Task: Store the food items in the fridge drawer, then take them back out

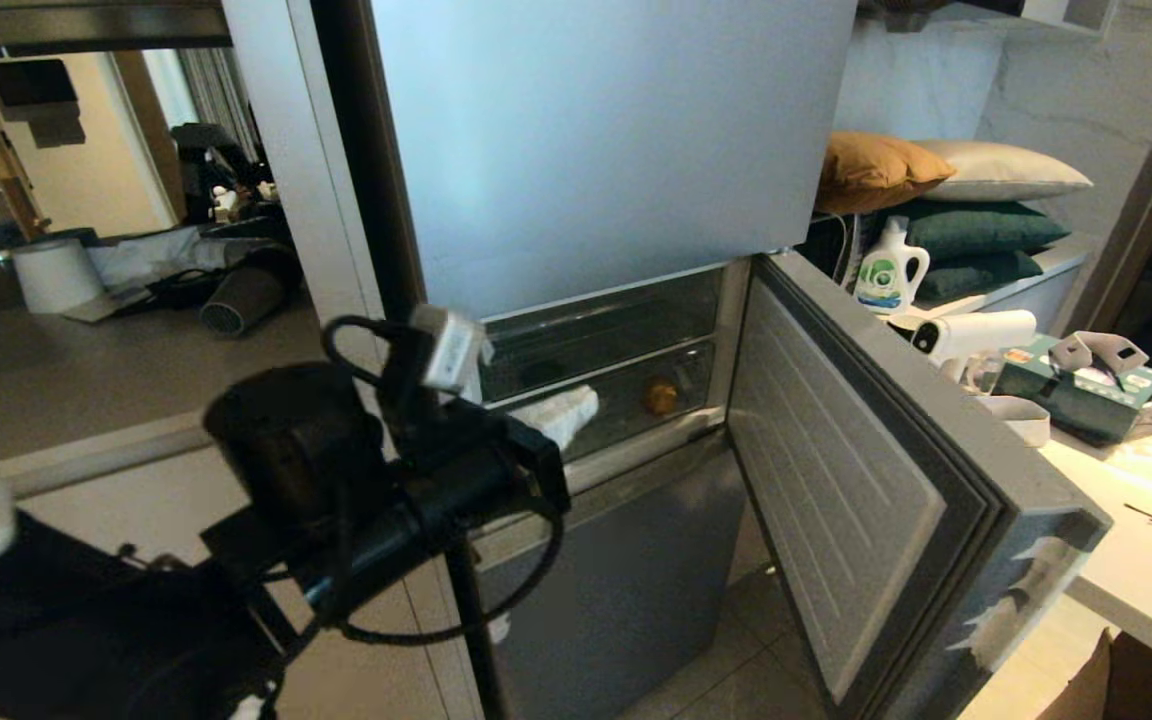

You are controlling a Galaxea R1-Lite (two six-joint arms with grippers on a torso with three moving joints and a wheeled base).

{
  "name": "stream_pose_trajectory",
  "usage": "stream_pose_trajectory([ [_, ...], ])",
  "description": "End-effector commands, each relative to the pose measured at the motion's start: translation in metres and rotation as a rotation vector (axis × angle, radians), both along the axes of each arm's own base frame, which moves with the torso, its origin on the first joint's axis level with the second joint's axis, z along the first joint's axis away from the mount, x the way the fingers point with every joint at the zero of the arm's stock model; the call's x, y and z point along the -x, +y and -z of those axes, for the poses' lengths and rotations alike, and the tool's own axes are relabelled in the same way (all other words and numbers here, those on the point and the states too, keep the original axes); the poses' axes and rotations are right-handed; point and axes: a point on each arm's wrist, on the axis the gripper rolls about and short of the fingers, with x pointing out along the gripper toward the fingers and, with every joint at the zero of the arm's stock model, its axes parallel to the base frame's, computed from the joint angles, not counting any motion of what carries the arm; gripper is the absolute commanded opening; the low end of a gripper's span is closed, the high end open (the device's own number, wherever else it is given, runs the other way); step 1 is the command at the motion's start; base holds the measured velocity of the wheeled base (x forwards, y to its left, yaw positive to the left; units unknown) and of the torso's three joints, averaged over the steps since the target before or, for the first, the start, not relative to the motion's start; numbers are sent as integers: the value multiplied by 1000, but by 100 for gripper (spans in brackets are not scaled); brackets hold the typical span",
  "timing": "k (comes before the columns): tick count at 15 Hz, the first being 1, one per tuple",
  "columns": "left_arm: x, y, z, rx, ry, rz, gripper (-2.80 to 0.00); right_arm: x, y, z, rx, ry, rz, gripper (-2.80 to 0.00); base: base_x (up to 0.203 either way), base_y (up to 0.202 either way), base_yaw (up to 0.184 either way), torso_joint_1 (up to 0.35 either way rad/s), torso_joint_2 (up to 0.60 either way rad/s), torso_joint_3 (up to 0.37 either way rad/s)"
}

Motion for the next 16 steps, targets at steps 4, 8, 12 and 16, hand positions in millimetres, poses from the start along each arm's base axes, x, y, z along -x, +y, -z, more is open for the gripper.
stream_pose_trajectory([
  [4, 54, 72, -78, 174, -232, -178, -280, 0, 0, 0, 0, 2, 0, -280, 0, 0, 0, 0, 0, 0],
  [8, 103, 110, -92, 219, -258, -310, -280, 0, 0, 0, 0, 2, 0, -280, 0, 0, 0, 0, 0, 0],
  [12, 155, 144, -101, 247, -263, -386, -280, 0, 0, 0, 6, 0, -2, -280, 0, 0, 0, 0, 0, 0],
  [16, 201, 182, -87, 230, -272, -634, -280, 0, 0, 0, 3, 1, -1, -280, 0, 0, 0, 0, 0, 0],
])
